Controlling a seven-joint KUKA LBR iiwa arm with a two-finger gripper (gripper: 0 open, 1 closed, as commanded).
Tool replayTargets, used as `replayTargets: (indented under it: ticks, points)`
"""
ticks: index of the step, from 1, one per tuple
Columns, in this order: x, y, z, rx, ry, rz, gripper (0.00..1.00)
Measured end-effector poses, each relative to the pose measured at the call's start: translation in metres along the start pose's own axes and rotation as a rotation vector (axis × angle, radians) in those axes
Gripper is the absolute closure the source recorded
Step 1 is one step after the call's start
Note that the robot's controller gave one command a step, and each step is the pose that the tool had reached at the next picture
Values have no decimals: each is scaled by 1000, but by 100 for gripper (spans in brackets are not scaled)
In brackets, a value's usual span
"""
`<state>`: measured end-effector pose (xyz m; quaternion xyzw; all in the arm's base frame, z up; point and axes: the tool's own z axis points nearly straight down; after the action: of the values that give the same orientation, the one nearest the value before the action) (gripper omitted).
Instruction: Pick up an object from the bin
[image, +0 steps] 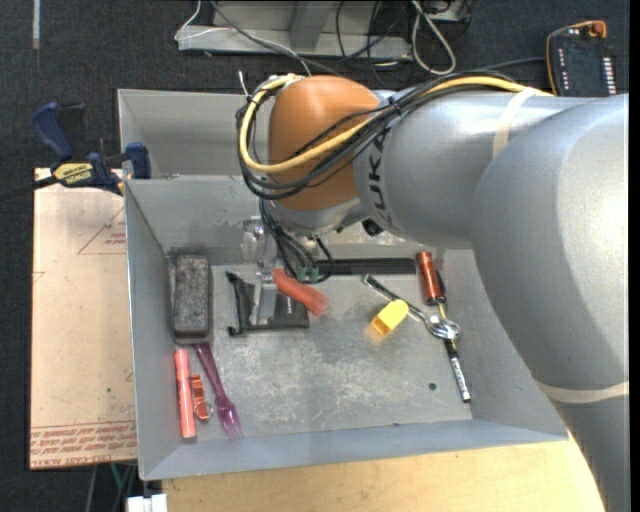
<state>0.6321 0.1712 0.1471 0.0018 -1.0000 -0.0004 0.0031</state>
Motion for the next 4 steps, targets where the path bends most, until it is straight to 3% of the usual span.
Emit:
replayTargets:
  ticks: [1,2,3,4]
  points:
    - [-2,-1,-5,-1,-7,4,0]
    - [15,-20,77,-2,-7,-28,0]
    - [15,-23,10,-9,-23,233,0]
    - [15,-20,74,-4,-7,-10,0]
